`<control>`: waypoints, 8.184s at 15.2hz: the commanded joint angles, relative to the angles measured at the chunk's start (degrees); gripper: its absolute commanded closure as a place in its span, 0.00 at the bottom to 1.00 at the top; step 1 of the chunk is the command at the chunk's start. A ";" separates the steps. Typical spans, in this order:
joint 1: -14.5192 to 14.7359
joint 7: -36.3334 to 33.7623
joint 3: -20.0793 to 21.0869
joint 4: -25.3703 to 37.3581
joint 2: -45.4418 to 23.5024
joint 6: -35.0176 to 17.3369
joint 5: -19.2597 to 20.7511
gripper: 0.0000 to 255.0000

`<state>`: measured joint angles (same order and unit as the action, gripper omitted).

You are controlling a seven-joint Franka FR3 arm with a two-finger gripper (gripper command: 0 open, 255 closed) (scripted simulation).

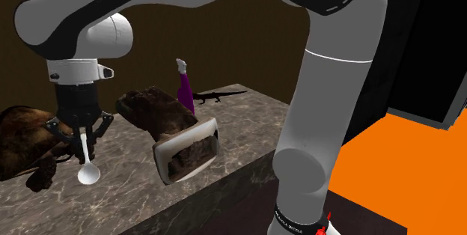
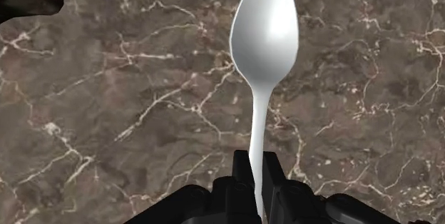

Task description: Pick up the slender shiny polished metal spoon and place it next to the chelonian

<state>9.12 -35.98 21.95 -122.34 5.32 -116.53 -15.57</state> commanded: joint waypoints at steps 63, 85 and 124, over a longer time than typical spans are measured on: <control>0.64 6.11 0.74 -0.31 -0.80 8.24 -7.44 1.00; -0.04 1.84 -0.54 13.15 2.43 24.29 -6.97 1.00; -0.87 6.54 -2.03 2.07 9.69 21.60 -8.76 1.00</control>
<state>8.20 -29.61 19.80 -119.57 15.09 -94.14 -24.28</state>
